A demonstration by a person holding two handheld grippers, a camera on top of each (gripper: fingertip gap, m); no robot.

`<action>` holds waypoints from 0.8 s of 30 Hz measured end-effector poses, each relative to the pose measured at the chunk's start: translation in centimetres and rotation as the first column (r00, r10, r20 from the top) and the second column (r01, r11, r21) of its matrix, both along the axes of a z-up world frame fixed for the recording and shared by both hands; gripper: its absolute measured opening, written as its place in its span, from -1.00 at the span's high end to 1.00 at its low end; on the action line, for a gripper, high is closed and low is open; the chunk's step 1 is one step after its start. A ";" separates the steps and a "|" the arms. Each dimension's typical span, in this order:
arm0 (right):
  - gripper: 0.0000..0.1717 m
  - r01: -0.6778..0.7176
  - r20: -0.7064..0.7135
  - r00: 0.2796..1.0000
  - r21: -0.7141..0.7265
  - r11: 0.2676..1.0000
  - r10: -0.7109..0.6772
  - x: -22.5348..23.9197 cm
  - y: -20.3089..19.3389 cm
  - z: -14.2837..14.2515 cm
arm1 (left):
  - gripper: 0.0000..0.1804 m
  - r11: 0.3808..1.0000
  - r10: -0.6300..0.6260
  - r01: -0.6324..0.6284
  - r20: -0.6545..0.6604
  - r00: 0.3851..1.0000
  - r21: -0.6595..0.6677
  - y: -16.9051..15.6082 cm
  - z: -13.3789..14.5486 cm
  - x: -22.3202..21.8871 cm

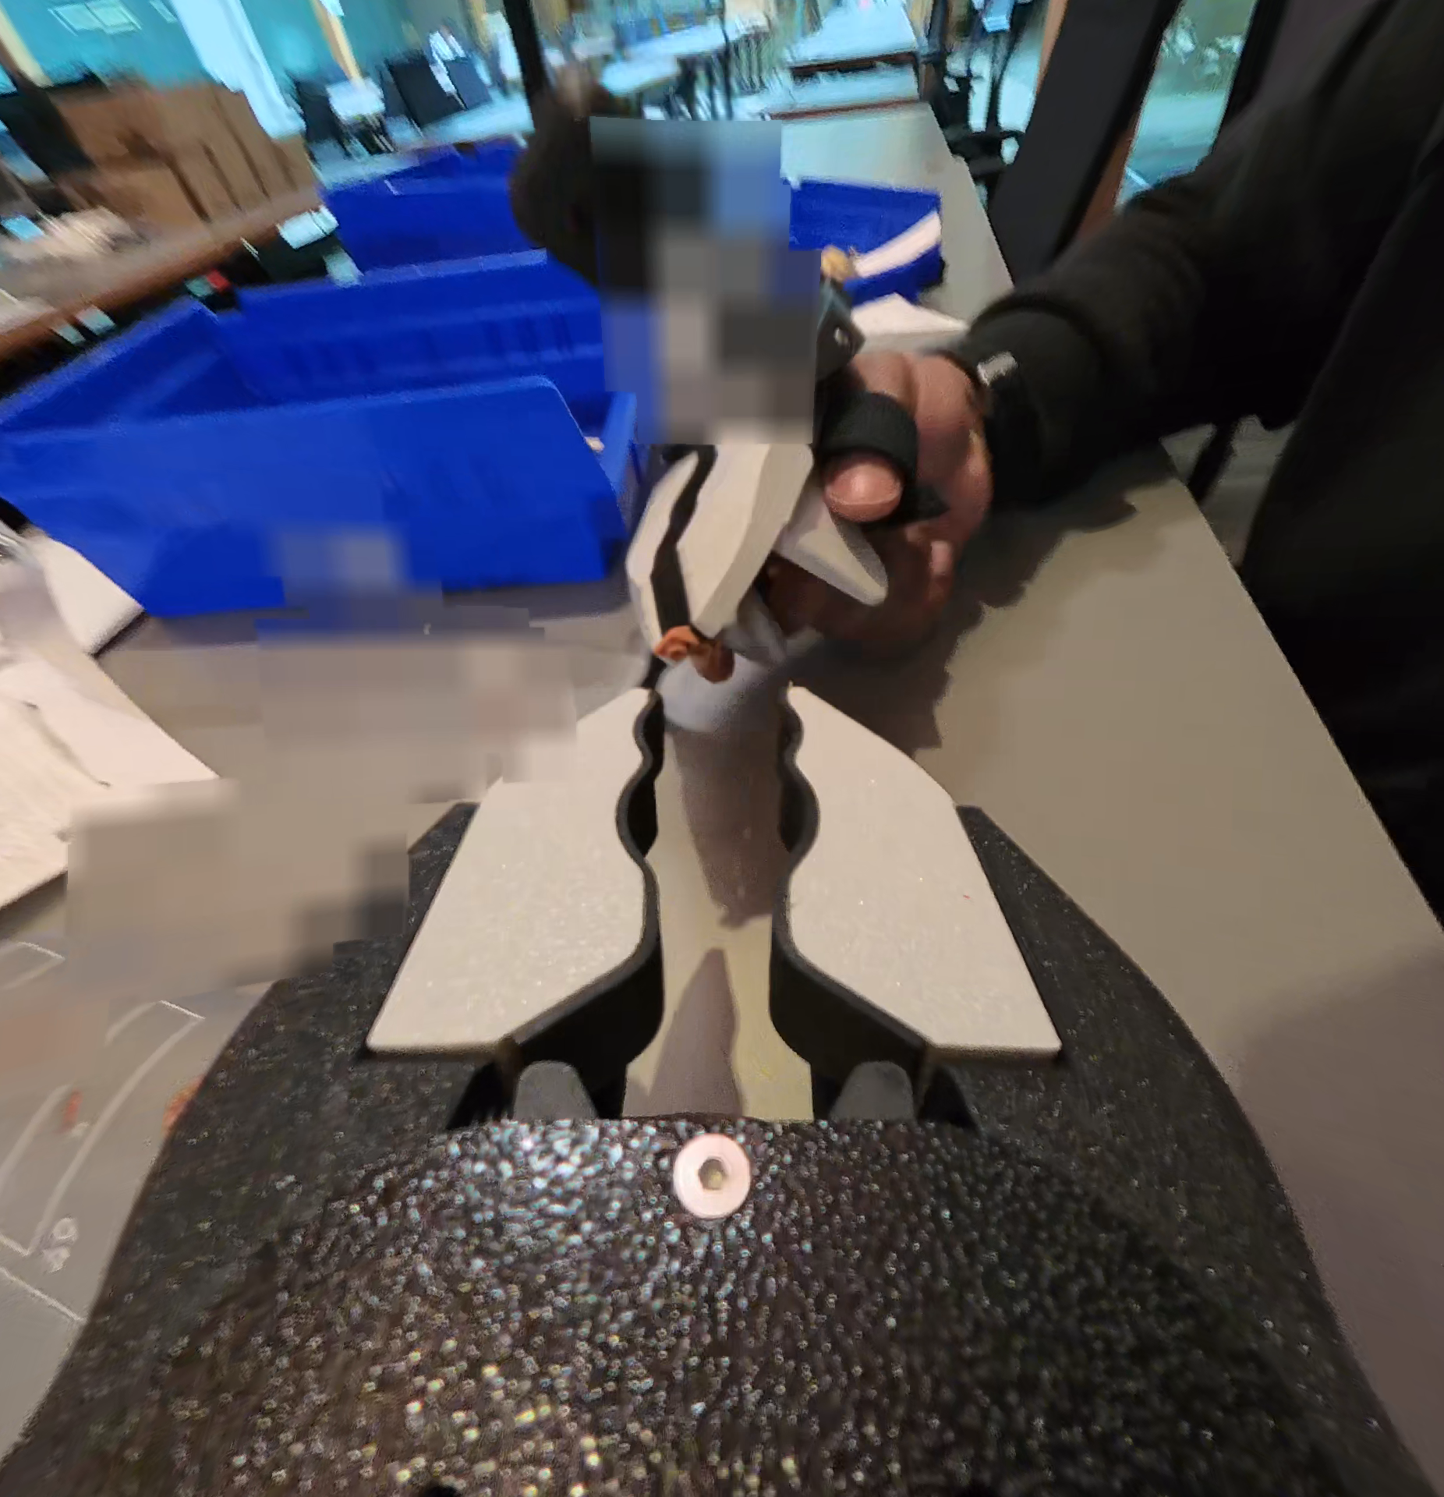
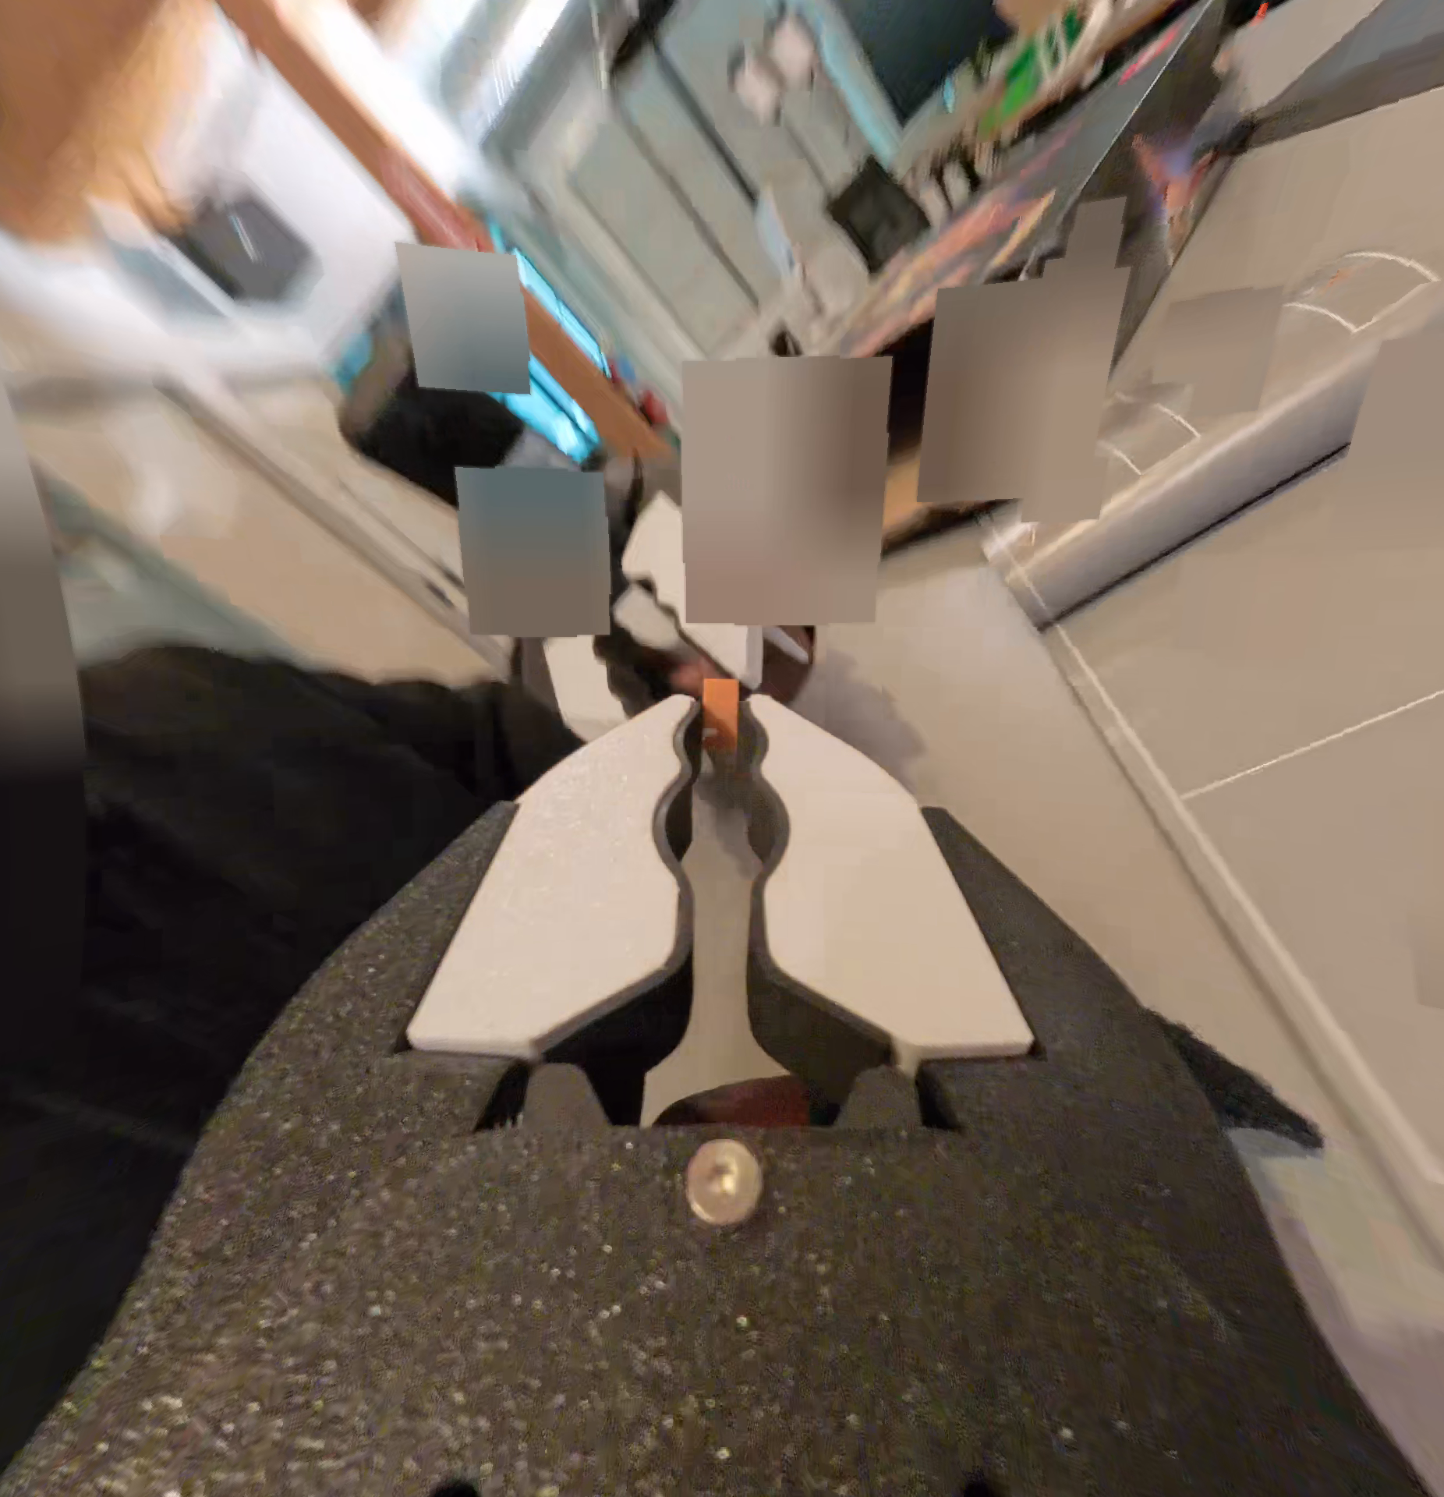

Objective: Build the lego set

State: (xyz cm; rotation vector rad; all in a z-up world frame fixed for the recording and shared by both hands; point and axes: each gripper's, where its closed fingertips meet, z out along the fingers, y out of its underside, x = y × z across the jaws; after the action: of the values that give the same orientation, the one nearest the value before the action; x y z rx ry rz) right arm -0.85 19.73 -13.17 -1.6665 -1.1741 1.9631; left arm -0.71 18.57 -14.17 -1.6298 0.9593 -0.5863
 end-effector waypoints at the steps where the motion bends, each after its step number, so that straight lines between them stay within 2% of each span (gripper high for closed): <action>1: 0.91 0.036 -0.026 0.999 -0.090 0.995 -0.039 -0.2 0.4 0.4 | 0.72 0.999 0.024 -0.024 0.017 1.000 0.036 0.2 0.5 0.0; 5: 0.91 0.127 -0.044 0.989 -0.249 0.960 -0.142 -0.6 0.8 0.5 | 0.72 0.978 0.138 -0.147 0.069 0.988 0.150 1.2 2.0 -0.7; 11: 0.91 0.139 -0.077 0.982 -0.341 0.930 -0.175 -0.8 0.2 1.2 | 0.72 0.947 0.207 -0.192 -0.033 0.978 0.256 1.4 1.6 -0.6; 18: 0.91 0.116 -0.082 0.984 -0.366 0.923 -0.157 -1.1 -0.7 1.0 | 0.78 0.928 0.232 -0.192 -0.092 0.968 0.320 1.5 1.2 -0.3; 24: 0.91 0.077 -0.082 0.991 -0.309 0.948 -0.108 -0.9 -1.1 0.9 | 0.81 0.950 0.170 -0.138 -0.093 0.981 0.280 1.0 0.9 -0.1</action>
State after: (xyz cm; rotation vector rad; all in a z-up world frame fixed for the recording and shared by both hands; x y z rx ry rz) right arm -1.77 18.60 -12.31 -1.7090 -0.7711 2.2267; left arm -0.81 19.56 -13.22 -1.4856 0.9420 -0.2414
